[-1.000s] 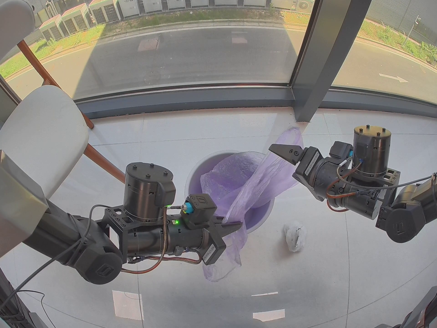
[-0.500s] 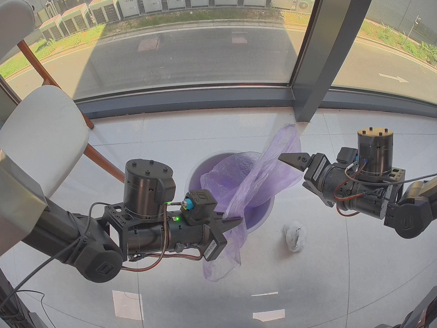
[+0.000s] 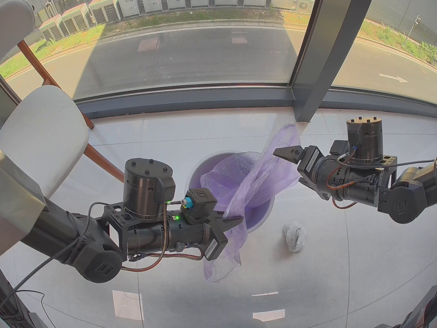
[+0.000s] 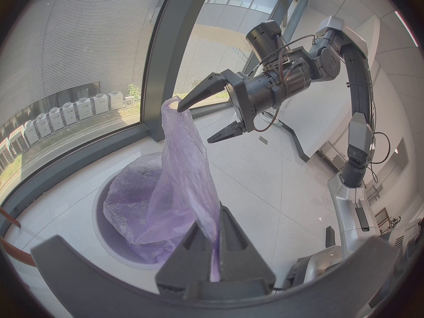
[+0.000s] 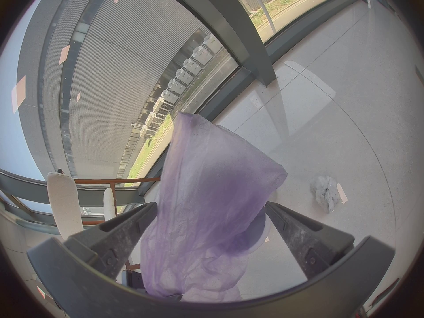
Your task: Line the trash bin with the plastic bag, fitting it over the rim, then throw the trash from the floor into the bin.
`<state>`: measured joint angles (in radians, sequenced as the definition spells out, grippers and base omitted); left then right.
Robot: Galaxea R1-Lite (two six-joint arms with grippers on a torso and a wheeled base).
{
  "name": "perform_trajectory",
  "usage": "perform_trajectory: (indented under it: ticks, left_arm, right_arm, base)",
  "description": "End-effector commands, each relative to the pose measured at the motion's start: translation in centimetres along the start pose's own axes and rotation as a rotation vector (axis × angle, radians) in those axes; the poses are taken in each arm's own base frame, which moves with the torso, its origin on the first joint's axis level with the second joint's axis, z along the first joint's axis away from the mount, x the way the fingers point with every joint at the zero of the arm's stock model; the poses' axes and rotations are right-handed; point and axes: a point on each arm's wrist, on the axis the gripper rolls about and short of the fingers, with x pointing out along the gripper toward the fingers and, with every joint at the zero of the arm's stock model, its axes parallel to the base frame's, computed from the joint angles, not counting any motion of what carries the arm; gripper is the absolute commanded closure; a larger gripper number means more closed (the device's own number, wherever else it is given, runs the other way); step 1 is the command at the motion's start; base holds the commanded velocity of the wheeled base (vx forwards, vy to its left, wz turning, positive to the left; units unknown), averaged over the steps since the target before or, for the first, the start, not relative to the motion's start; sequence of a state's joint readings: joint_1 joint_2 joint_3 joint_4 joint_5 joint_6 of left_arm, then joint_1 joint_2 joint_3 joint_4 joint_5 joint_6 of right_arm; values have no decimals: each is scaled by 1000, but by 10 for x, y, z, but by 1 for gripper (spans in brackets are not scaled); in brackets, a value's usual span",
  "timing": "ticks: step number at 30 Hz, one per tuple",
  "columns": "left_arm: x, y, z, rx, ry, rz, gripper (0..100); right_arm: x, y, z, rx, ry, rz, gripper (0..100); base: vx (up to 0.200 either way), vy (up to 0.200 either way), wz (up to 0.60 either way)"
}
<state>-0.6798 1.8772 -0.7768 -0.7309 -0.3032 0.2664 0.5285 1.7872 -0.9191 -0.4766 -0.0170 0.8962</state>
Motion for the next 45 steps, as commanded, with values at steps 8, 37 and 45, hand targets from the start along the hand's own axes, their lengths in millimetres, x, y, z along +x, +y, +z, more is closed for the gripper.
perform_trajectory:
  ticks: [8,37,45]
  left_arm:
    - [-1,0,2,0,-7,0,100]
    - [2,3,8,-38,-18,47,100]
    - [1,2,7,-38,-18,44,100]
  right_arm:
    - [13,-13,0,9,22,-45,0]
    - [-50,-31,-34,-15,136,-112,0]
    - [-22,-24,-8,13,73,-102,0]
  base:
    - [0,0,0]
    - [0,0,0]
    - [0,0,0]
